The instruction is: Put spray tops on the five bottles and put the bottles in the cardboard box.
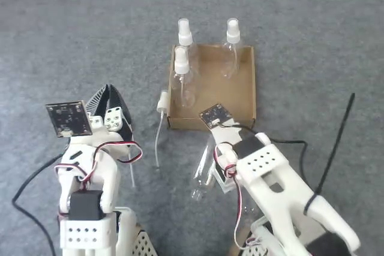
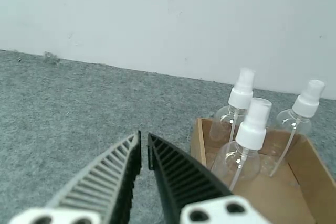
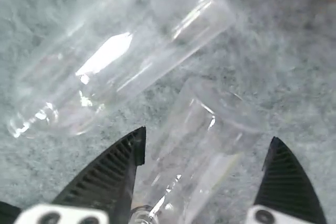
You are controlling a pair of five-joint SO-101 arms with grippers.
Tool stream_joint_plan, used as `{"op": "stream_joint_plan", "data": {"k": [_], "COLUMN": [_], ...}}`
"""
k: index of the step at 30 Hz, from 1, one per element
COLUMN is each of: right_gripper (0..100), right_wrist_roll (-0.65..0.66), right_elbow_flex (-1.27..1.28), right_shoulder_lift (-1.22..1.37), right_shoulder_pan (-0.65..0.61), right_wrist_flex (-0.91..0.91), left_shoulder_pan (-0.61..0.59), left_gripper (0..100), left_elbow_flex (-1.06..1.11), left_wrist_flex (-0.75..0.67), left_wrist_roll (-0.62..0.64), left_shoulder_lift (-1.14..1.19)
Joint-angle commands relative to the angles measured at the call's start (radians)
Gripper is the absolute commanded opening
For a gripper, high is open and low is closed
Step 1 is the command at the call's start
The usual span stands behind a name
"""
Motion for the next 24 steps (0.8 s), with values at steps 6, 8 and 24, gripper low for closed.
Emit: {"op": "stream_joint_plan", "data": {"k": [6,8,24], "right_gripper": [29.6,29.2,2.4], "right_wrist_roll": [-0.017,-0.017,0.061], "right_elbow_flex": [-0.002,-0.002,-0.106], "right_shoulder_lift": [0.027,0.027,0.025], "right_shoulder_pan": [0.053,0.099,0.366], "right_wrist_flex": [-0.016,-0.018,0.054], "left_shoulder_pan": [0.005,0.005,0.005], "left_gripper": [1,1,1], "left_elbow_flex": [-0.002,-0.002,0.007], "left_wrist_flex": [-0.023,-0.023,-0.028], "left_wrist_roll": [0.002,0.002,0.002], "left_shoulder_lift": [0.006,0.006,0.006]}}
